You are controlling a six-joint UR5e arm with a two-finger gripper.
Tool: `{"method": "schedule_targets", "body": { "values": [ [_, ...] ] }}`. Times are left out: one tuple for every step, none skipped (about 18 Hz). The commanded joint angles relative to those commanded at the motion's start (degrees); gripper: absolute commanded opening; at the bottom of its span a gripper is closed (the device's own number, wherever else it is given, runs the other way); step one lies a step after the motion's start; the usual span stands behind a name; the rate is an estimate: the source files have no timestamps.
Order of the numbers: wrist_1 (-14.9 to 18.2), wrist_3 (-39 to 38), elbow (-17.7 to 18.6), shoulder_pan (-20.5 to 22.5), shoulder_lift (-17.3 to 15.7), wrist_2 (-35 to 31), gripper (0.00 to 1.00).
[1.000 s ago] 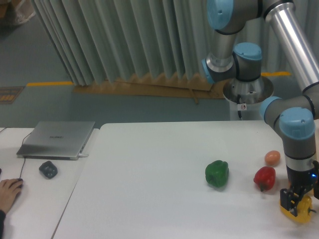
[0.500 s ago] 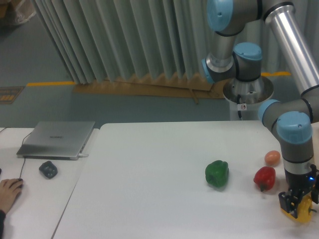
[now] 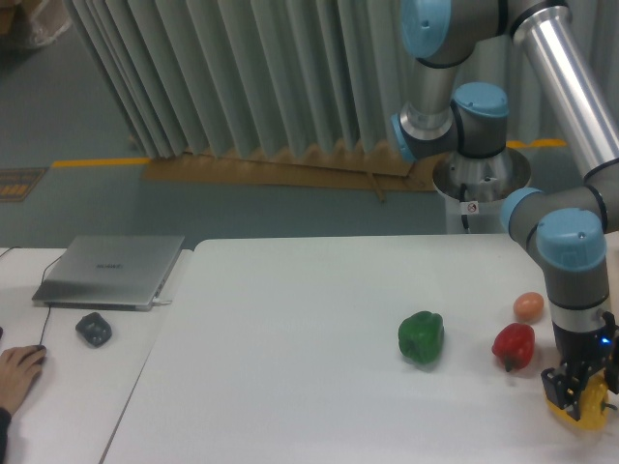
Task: Place the yellow pepper in a basket
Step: 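Lift the yellow pepper up and carry it away from the table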
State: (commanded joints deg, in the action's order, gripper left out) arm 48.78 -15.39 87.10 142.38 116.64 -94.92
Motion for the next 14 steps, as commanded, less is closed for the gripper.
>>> {"method": "schedule_targets", "body": {
  "values": [
    [0.18,1.40,0.35,0.17,-1.49,0.09,0.37],
    [0.35,2.98,0.53,0.44,-2.46,0.09,0.37],
    [0.44,5.17,0.96,0.79,-3.43,0.26,0.37],
    [0.53,7.46,1.14,1.31,-4.30,0.35,0.37],
    [0.62,9.92,1.84,2.10,-5.44,0.44,0.37],
    [1.05,13.77,2.28,3.07,-6.59,0.70,0.37],
    [1.49,16.85,2.63,3.77,-7.03,0.88,0.37],
    [2.02,20.28,2.98,4.74,-7.56,0.88,0.37],
    [2.55,24.40,3.25,5.88,-8.00,0.79,0.37],
    [3.16,29.14,3.51,7.28,-8.35,0.79,0.37],
    [3.86,36.06,3.69,9.82,-9.23,0.88,0.37],
    [4.65,43.18,3.69,12.80,-10.02,1.31,0.37],
    [5.09,48.38,3.69,15.18,-10.29,2.10,0.37],
    [5.27,53.92,3.60,17.55,-10.29,2.98,0.37]
  ]
}}
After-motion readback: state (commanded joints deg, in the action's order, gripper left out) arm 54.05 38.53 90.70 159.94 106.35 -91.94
